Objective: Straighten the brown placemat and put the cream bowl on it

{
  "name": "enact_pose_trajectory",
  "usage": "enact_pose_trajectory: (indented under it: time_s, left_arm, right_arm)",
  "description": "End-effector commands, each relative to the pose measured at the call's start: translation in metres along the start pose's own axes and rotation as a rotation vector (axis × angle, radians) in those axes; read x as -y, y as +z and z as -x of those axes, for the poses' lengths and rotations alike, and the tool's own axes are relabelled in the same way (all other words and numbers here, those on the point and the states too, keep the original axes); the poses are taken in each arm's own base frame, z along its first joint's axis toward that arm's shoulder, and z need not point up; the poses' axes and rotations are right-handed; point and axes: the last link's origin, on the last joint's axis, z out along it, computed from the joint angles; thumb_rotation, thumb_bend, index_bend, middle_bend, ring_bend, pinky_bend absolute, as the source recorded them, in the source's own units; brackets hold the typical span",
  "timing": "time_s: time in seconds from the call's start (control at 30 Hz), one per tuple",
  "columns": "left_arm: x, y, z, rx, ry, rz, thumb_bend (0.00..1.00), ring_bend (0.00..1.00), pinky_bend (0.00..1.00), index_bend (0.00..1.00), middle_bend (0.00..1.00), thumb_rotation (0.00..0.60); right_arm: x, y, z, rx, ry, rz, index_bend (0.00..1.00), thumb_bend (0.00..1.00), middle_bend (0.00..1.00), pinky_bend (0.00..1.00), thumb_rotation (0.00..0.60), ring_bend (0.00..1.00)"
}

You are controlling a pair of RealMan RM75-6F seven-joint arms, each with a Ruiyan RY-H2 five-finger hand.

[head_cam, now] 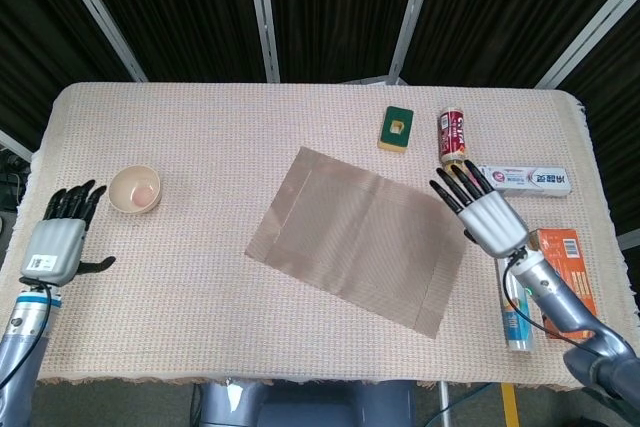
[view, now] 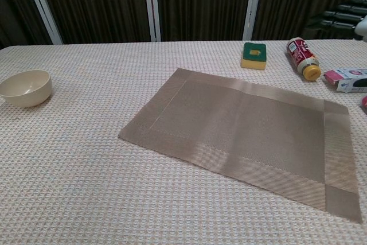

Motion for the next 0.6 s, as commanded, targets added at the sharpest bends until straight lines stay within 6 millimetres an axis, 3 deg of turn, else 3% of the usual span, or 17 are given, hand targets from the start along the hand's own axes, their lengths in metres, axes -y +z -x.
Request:
enact_pose_trajectory:
  time_s: [0.03, 0.23, 0.4, 0.6]
  left_arm:
    - [-0.02, 0.021, 0.006, 0.004, 0.019, 0.125, 0.04, 0.0, 0.0, 0.0, 0.0, 0.6]
    - [-0.067, 0.055, 0.021, -0.002, 0.161, 0.346, 0.06, 0.0, 0.0, 0.03, 0.0, 0.6]
    - [-0.111, 0.081, 0.041, 0.003, 0.202, 0.481, 0.09, 0.0, 0.0, 0.22, 0.0, 0.6]
    - [-0.153, 0.105, 0.07, 0.025, 0.23, 0.584, 0.11, 0.0, 0.0, 0.32, 0.0, 0.6]
  right_arm:
    - [-0.021, -0.062, -0.025, 0.043, 0.238, 0.266, 0.0, 0.0, 0.0, 0.0, 0.6, 0.0]
    - [-0.015, -0.097, -0.039, 0.082, 0.405, 0.399, 0.0, 0.0, 0.0, 0.0, 0.6, 0.0]
    - [-0.004, -0.116, -0.042, 0.087, 0.475, 0.448, 0.0, 0.0, 0.0, 0.0, 0.6, 0.0]
    - [0.009, -0.134, -0.039, 0.105, 0.466, 0.49, 0.0, 0.0, 0.0, 0.0, 0.6, 0.0]
